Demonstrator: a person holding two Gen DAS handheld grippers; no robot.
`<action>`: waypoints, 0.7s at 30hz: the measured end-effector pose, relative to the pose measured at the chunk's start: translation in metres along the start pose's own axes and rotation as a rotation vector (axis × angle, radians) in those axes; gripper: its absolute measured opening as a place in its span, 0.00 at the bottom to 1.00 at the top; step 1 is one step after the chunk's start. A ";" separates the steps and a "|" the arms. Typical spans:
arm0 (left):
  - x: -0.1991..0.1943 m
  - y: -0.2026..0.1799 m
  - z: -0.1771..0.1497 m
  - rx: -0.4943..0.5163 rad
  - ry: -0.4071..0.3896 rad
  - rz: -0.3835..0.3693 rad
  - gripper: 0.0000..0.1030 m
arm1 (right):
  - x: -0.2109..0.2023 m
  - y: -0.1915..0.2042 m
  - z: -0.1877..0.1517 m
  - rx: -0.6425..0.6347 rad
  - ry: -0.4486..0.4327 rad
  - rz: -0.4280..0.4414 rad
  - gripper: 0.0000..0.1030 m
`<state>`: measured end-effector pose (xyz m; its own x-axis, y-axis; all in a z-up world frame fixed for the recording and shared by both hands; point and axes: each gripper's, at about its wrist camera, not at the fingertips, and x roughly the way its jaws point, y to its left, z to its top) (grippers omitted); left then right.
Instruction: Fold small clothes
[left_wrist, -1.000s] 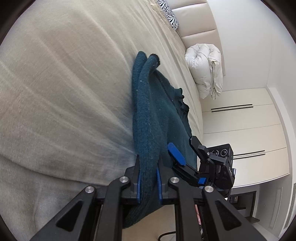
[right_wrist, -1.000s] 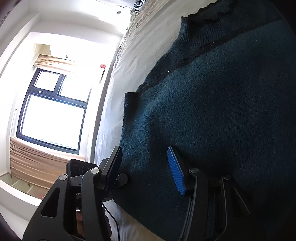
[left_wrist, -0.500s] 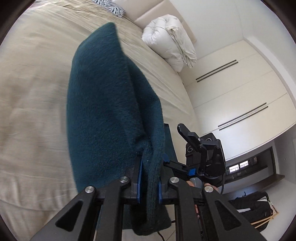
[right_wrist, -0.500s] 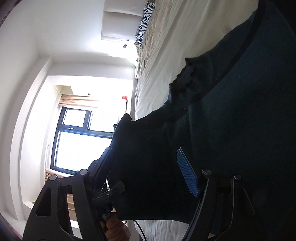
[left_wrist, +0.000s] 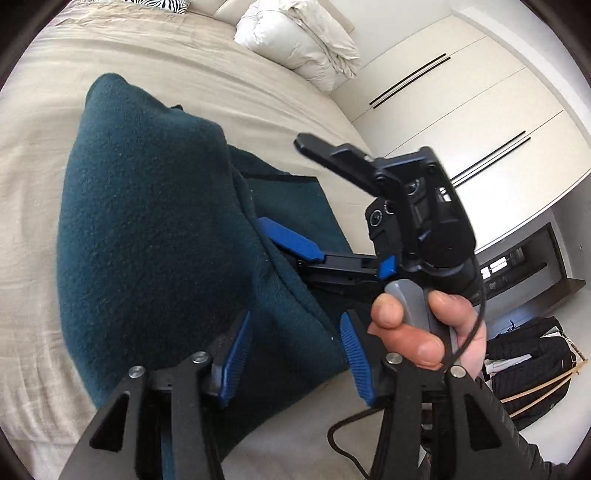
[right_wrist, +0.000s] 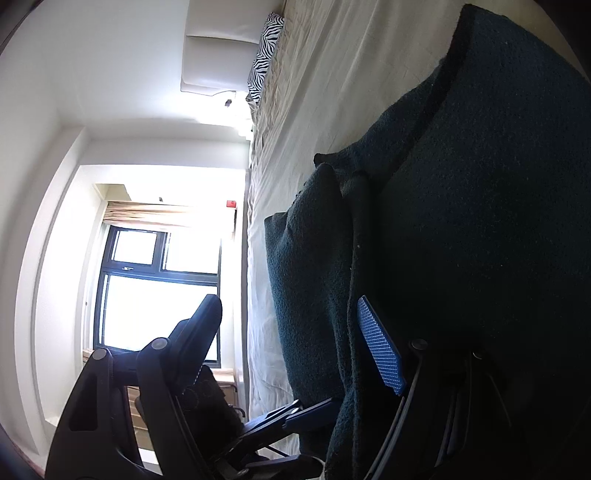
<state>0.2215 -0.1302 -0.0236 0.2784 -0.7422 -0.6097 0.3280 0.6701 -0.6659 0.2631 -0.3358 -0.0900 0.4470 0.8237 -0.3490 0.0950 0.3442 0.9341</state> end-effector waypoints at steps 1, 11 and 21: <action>-0.010 0.002 -0.003 0.002 -0.023 0.002 0.52 | -0.002 0.003 -0.001 -0.008 0.003 -0.028 0.73; -0.041 0.042 -0.018 -0.067 -0.087 0.025 0.54 | 0.015 0.015 -0.003 -0.088 0.062 -0.245 0.73; -0.054 0.051 -0.033 -0.054 -0.072 0.025 0.53 | 0.011 0.048 0.000 -0.191 -0.016 -0.398 0.63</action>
<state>0.1935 -0.0554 -0.0394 0.3506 -0.7230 -0.5953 0.2717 0.6868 -0.6741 0.2723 -0.3104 -0.0493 0.4225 0.6033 -0.6764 0.0972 0.7118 0.6956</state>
